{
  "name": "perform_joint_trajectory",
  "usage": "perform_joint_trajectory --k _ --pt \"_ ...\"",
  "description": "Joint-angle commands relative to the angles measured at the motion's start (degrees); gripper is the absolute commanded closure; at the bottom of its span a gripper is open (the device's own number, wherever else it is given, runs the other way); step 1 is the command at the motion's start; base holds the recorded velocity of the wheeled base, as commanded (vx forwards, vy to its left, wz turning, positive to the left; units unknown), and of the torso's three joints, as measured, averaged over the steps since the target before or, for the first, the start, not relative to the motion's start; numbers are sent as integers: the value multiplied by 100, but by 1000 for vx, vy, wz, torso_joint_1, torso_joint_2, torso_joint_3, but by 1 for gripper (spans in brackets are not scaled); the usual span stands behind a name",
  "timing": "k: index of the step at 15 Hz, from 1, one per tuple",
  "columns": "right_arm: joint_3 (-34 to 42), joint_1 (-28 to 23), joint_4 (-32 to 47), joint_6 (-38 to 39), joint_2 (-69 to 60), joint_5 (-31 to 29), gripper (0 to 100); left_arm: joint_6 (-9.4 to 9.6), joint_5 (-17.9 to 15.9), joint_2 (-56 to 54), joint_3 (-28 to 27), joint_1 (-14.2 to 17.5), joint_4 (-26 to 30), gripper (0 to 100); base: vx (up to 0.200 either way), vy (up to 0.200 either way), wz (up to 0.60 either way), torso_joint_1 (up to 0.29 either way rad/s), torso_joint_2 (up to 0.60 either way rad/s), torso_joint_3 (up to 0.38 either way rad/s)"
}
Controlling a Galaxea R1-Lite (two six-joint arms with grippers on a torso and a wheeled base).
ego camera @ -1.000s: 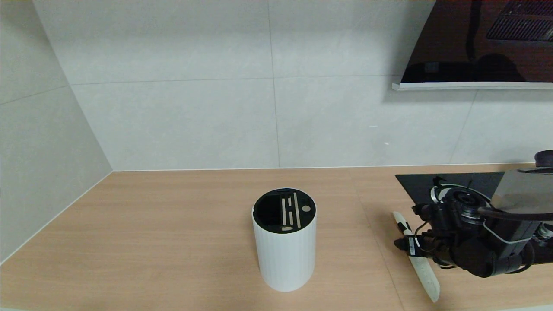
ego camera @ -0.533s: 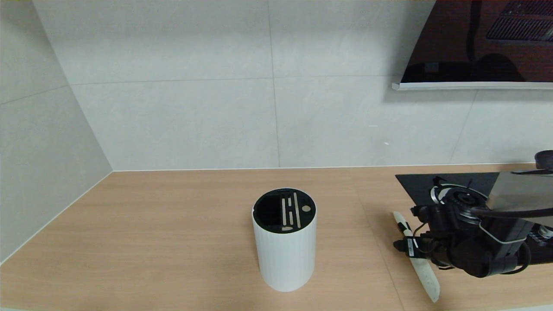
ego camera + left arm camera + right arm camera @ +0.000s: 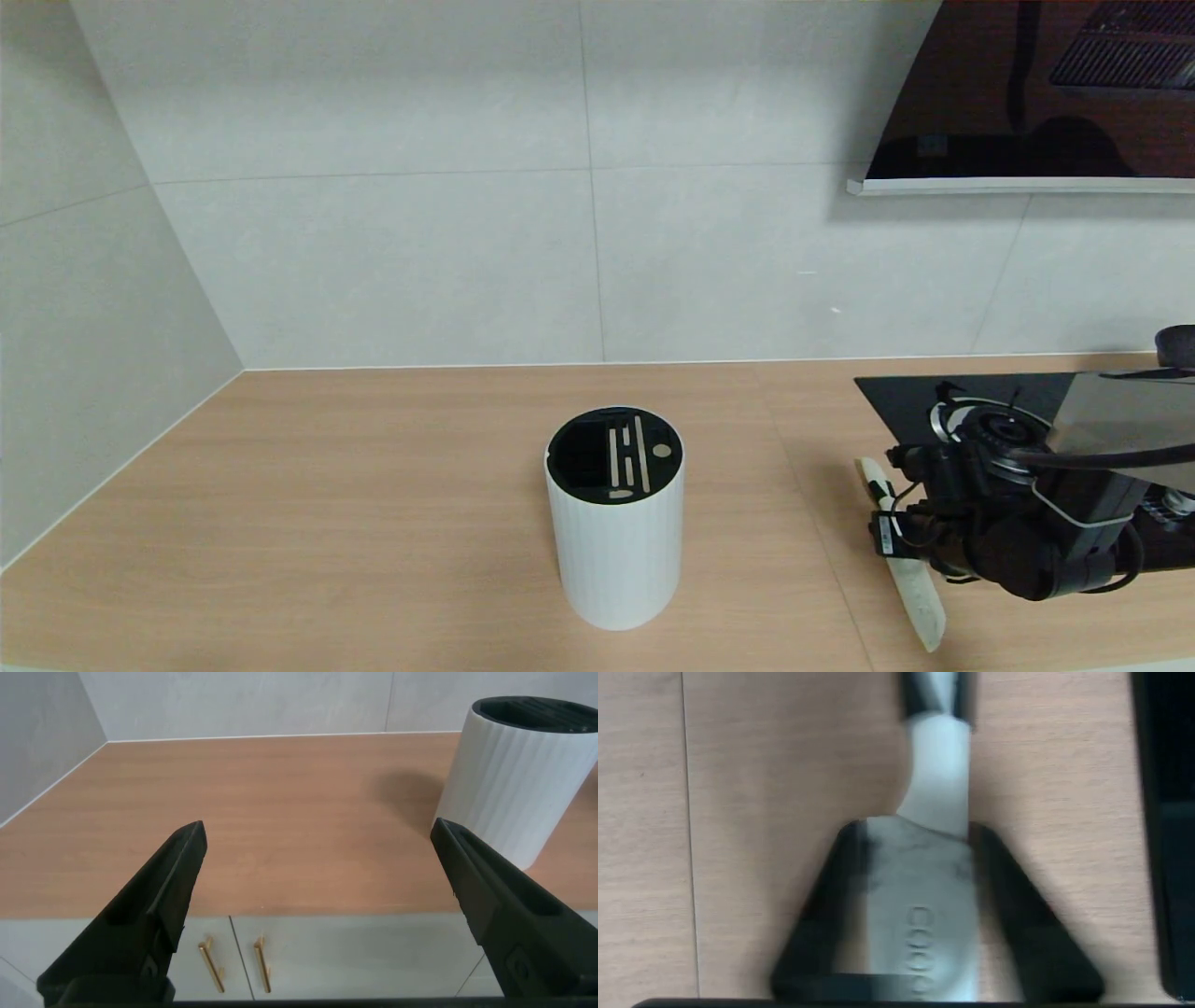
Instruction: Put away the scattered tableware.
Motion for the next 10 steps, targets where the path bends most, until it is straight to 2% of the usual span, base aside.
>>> perform_joint_trajectory --k 1,6,10 --pt "0 -1 10 1 4 1 100 -1 2 8 0 0 0 0 0 0 0 0 0 0" --pt "26 -1 10 10 -207 -17 100 -1 2 8 0 0 0 0 0 0 0 0 0 0" --pt "343 8 19 10 -1561 -104 100 8 2 8 0 0 0 0 0 0 0 0 0 0"
